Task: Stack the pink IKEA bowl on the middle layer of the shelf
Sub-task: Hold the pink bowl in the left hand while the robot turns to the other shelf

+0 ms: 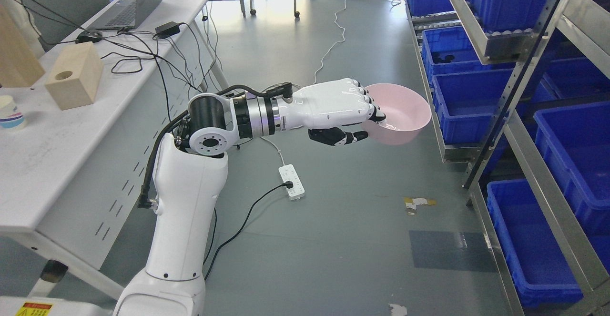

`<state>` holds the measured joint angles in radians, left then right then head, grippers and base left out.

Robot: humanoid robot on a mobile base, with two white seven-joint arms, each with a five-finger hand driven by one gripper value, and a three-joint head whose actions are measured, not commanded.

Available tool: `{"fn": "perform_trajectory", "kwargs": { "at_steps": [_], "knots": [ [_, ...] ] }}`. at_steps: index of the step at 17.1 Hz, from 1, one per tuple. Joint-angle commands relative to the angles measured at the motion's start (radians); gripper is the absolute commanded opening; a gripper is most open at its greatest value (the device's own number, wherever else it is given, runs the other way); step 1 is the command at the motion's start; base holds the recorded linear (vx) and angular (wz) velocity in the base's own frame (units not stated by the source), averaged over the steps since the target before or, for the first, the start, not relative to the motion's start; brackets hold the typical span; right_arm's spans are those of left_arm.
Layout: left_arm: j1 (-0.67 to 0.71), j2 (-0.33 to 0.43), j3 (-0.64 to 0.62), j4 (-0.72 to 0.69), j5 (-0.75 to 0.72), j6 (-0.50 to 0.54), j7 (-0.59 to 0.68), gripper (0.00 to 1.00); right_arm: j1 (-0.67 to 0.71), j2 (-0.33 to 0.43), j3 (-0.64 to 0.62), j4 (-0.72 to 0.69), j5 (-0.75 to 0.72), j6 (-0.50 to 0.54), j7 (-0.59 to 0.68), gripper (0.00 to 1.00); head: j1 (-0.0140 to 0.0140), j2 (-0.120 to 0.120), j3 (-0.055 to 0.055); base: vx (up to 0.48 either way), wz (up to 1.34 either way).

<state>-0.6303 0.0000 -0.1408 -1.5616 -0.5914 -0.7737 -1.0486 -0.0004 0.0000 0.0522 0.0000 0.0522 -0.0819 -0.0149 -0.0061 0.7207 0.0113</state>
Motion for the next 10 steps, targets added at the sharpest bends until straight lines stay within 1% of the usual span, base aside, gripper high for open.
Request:
{"fn": "perform_trajectory", "kwargs": {
  "at_steps": [1, 4, 7, 9, 10],
  "knots": [
    [-0.002, 0.017, -0.048, -0.001, 0.002, -0.010, 0.010, 0.03, 0.005, -0.017, 0.000, -0.017, 0.000, 0.001, -0.003, 1.00, 0.0000, 0.000, 0.000, 0.073, -0.30],
    [-0.003, 0.017, -0.068, -0.003, 0.021, -0.012, 0.042, 0.03, 0.005, -0.017, 0.000, -0.017, 0.000, 0.001, -0.003, 1.00, 0.0000, 0.000, 0.000, 0.075, -0.72],
    [-0.034, 0.017, -0.105, -0.015, 0.117, -0.012, 0.067, 0.03, 0.004, -0.017, 0.000, -0.017, 0.000, 0.001, -0.003, 1.00, 0.0000, 0.000, 0.000, 0.069, -0.99],
    [-0.113, 0.017, -0.092, -0.015, 0.163, -0.012, 0.091, 0.03, 0.005, -0.017, 0.000, -0.017, 0.000, 0.001, -0.003, 1.00, 0.0000, 0.000, 0.000, 0.075, -1.36],
    [-0.180, 0.017, -0.059, -0.014, 0.176, -0.012, 0.097, 0.03, 0.004, -0.017, 0.000, -0.017, 0.000, 0.001, -0.003, 1.00, 0.0000, 0.000, 0.000, 0.065, -1.27]
  ]
}}
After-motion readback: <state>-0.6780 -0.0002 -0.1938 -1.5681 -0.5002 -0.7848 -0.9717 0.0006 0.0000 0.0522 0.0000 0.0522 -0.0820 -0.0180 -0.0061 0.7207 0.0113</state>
